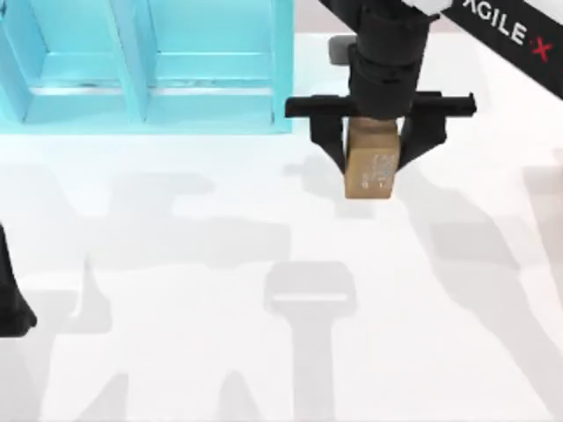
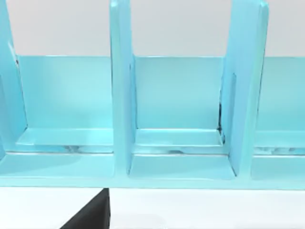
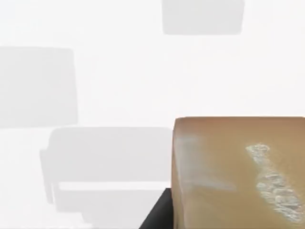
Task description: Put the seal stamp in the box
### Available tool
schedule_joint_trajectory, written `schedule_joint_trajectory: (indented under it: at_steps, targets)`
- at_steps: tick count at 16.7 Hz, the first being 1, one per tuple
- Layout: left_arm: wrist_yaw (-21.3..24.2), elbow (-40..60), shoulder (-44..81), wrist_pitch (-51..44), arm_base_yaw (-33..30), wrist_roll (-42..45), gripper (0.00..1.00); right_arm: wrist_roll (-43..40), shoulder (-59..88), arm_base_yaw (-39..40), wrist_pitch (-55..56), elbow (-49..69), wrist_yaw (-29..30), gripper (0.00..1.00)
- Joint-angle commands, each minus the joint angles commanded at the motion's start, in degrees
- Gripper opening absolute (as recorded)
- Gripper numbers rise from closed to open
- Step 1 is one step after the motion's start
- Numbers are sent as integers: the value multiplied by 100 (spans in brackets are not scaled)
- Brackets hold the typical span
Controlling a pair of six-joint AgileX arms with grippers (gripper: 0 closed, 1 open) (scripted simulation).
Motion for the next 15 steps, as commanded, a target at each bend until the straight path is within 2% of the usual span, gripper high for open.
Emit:
schedule_joint_trajectory:
  at_steps: [3, 11, 15]
  targets:
    - [0, 0, 0, 0, 0, 0, 100, -1040, -479, -1040, 99, -621, 3, 0]
    - [0, 0, 0, 0, 0, 0, 100, -4703, -2266, -4626, 575, -2818, 1, 0]
    - [0, 0, 0, 0, 0, 0, 100, -5631, -2872, -5549, 753, -3560, 0, 0]
